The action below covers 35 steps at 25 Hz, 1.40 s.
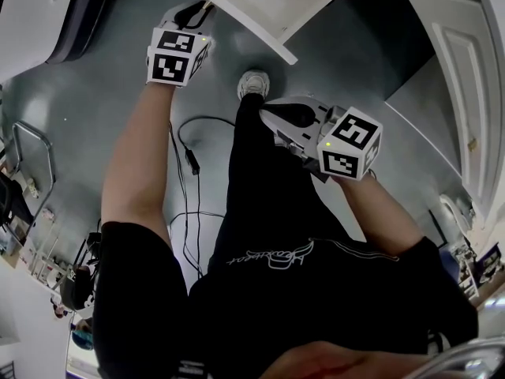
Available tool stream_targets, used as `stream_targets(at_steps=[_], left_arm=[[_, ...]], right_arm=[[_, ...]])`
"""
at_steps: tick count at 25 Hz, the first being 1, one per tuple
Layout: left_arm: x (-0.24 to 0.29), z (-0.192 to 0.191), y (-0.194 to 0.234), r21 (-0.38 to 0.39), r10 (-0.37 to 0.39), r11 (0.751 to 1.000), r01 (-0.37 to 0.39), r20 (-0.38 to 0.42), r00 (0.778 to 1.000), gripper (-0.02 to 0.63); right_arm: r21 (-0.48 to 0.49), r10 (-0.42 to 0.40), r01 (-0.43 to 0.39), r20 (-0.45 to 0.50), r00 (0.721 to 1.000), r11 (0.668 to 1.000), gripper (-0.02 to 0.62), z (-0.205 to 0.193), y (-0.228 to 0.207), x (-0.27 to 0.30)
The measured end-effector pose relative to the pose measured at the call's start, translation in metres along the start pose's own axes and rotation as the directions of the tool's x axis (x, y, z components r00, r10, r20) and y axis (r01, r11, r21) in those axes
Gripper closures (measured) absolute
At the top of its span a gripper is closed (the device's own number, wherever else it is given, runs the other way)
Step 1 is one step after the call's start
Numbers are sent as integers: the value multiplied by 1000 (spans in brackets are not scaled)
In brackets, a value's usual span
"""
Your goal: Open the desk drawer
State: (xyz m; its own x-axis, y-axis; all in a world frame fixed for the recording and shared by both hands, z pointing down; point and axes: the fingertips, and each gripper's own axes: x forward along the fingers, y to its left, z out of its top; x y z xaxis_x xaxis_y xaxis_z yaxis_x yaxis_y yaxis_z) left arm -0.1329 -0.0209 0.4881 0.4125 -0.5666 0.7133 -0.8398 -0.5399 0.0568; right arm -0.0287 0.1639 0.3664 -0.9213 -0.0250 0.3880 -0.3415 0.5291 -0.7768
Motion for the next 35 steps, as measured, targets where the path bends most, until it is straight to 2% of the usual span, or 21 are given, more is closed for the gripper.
stream_targets(at_steps=[14,21,28,31,35], left_arm=[[-14,-17,2,3,19,1000,-19,-12,1000,526],[-13,-16,2,-36,13,999,-14,-28,1000,526],[-12,-16,2,-9,43,999,-44,-37,998,520],[-12,-14,3,-1,65,998,-65,-27,998,463],[-23,-8,-4,-42,40,998,-40,0,999,431]], right_arm=[[-8,5,-5,5,1000,1000,589,-7,8,5],[-6,1,-1,15,1000,1000,589,-10,8,4],[-8,-3,4,20,1000,1000,589,-17,11,-1],[-11,-11,12,27,1000,1000,589,-20,11,-5],[-22,-16,17,44,999,1000,589,-19,17,-16]])
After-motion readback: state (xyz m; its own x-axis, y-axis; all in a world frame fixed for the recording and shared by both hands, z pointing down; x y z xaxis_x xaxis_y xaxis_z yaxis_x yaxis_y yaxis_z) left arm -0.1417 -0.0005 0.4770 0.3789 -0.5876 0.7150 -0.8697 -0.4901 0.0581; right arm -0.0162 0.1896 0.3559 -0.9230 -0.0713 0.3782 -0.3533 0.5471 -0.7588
